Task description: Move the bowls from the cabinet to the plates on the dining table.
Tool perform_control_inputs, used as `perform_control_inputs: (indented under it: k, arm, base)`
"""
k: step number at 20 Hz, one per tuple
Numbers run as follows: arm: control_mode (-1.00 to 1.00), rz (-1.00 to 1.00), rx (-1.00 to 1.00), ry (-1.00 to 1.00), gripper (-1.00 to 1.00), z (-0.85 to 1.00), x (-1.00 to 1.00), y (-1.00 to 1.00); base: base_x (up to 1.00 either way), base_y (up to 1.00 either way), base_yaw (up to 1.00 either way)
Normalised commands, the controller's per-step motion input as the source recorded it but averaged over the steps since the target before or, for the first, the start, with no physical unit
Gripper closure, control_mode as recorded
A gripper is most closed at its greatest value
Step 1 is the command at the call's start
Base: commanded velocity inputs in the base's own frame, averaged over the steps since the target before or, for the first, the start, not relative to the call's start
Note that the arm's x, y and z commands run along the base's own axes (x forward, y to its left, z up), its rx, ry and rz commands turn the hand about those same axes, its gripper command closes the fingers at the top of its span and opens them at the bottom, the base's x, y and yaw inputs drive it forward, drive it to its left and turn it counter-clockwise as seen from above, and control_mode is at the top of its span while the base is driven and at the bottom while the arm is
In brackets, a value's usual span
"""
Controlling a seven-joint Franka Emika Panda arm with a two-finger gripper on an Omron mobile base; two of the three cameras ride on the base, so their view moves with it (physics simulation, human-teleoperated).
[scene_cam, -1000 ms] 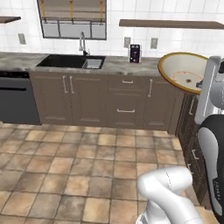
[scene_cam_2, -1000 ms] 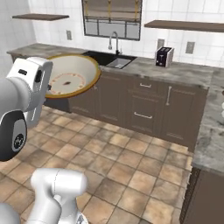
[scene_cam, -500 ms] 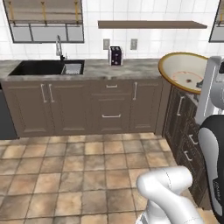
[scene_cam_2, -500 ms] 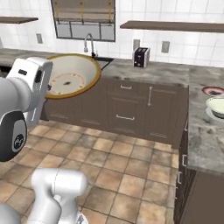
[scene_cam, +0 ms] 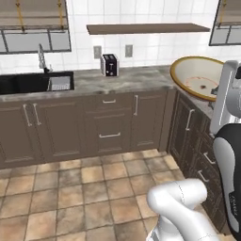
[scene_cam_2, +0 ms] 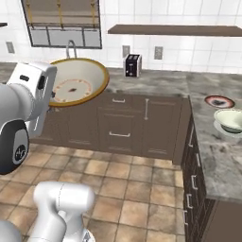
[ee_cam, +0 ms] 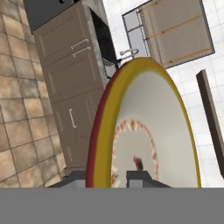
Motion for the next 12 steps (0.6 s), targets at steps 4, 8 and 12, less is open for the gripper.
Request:
perform_control_inputs:
  k: [4,8,12]
  arm:
    - [1.0,0.0,0.0,0.0,1.0,0.0,0.0,0.0]
    - [1.0,0.0,0.0,0.0,1.0,0.0,0.0,0.0]
    - [1.0,0.0,0.0,0.0,1.0,0.0,0.0,0.0]
  base:
    - [0.64,0.37,-0.29]
    - [0.64,0.37,-0.29]
    - [0.64,0.37,-0.29]
